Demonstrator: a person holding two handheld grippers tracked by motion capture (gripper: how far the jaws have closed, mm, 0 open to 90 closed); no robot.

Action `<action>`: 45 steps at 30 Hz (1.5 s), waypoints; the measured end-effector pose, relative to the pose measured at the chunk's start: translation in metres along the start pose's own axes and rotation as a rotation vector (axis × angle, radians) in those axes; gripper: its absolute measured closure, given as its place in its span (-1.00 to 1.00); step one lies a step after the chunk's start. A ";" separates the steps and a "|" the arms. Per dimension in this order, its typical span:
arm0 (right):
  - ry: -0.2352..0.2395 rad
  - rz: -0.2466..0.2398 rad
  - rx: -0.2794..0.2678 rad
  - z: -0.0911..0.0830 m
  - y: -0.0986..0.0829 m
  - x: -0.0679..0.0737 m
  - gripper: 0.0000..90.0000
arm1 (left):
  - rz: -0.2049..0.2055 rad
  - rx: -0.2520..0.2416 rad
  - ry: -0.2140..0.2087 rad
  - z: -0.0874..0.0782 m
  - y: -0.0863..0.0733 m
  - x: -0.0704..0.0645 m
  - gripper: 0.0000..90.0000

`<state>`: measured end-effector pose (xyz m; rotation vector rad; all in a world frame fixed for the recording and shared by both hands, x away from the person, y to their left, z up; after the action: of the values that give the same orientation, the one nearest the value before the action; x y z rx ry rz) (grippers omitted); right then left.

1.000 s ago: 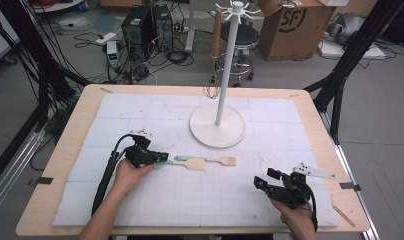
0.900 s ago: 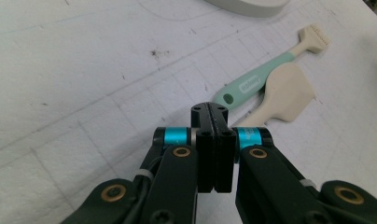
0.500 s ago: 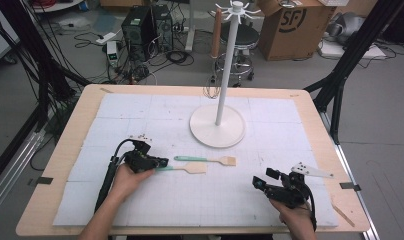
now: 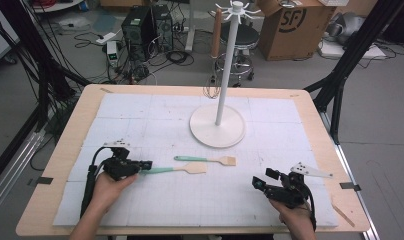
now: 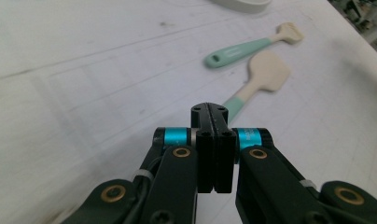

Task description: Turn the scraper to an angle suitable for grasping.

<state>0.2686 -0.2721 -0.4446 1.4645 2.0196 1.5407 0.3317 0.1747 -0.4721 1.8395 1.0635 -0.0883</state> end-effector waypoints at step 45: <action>0.001 0.000 -0.004 -0.001 0.001 0.001 -0.58 | 0.022 0.050 0.038 0.050 0.011 -0.021 0.99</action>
<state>0.2686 -0.2721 -0.4432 1.4623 2.0160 1.5449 0.3454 0.1217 -0.4807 1.9037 1.0758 -0.0675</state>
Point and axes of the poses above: each handheld gripper's, and its own axes: z roughly forward along the jaws, y roughly out of its top, x roughly to its left, the point moved 5 cm from there along z, roughly forward along the jaws, and after that the axes turned 5 degrees about -y, right-handed, at the moved point
